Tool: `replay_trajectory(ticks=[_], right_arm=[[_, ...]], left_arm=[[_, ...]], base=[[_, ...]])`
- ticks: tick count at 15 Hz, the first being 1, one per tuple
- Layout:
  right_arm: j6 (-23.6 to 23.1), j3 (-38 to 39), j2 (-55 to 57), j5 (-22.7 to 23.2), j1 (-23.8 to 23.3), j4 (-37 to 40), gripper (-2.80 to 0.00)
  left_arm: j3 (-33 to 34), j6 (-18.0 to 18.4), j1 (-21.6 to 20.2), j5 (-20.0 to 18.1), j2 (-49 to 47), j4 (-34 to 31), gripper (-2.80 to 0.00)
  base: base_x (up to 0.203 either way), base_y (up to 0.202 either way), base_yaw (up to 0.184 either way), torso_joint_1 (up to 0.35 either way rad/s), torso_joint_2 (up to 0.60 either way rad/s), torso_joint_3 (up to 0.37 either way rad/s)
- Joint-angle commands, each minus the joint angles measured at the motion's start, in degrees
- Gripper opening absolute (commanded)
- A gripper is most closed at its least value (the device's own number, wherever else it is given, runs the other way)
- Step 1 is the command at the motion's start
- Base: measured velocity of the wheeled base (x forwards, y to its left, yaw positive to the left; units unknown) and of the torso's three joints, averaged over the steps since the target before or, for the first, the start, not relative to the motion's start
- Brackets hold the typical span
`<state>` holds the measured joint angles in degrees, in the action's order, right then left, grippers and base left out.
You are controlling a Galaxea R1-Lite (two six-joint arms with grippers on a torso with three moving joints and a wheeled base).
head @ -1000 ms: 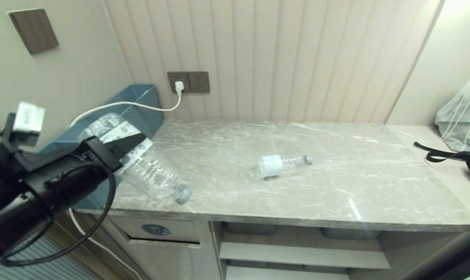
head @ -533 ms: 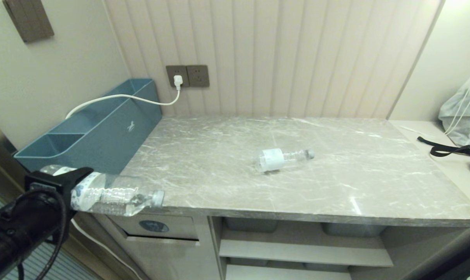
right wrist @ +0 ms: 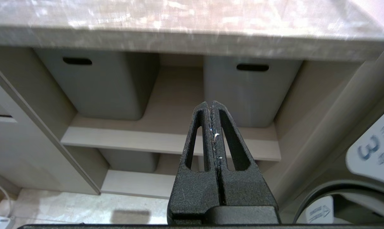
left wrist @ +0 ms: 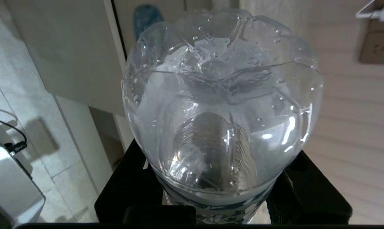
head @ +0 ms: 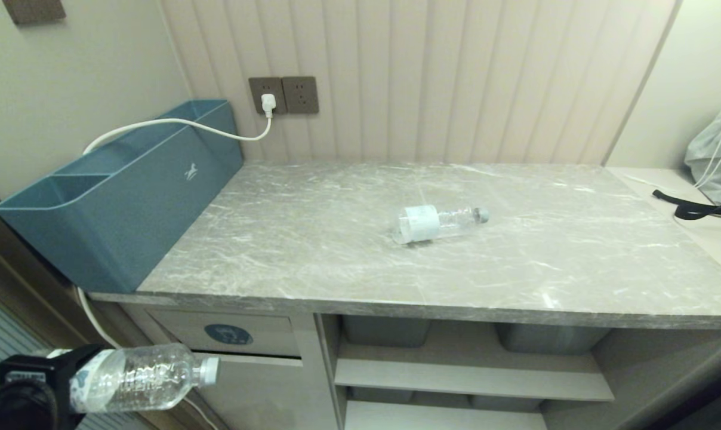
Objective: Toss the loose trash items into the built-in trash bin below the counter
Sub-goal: Put the garbage in the trash can
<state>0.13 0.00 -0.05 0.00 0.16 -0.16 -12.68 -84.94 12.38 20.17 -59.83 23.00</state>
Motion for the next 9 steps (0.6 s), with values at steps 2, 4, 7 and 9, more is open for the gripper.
replay_trajectory(ticks=[2, 4, 7, 9], right_arm=[[0.0, 0.0, 0.0, 0.0, 0.0, 0.0, -2.8], [0.0, 0.0, 0.0, 0.0, 0.0, 0.0, -2.8], [0.0, 0.0, 0.0, -0.1, 0.0, 0.0, -2.8], [0.0, 0.0, 0.0, 0.0, 0.0, 0.0, -2.8]], left_arm=[[0.8, -0.4, -0.2, -2.0, -1.7, 0.1, -2.8], [1.4, -0.3, -0.2, -3.3, -3.8, 0.1, -2.8], [1.3, -0.6, -0.4, -4.2, -8.7, 0.7, -2.8], [0.7, -1.8, -2.4, -4.6, -13.3, 2.3, -2.8]], base=[[0.0, 0.0, 0.0, -0.246, 0.55, 0.295], [0.0, 0.0, 0.0, -0.246, 0.54, 0.299], [0.0, 0.0, 0.0, -0.239, 0.53, 0.293], [0.0, 0.0, 0.0, -0.232, 0.51, 0.286]])
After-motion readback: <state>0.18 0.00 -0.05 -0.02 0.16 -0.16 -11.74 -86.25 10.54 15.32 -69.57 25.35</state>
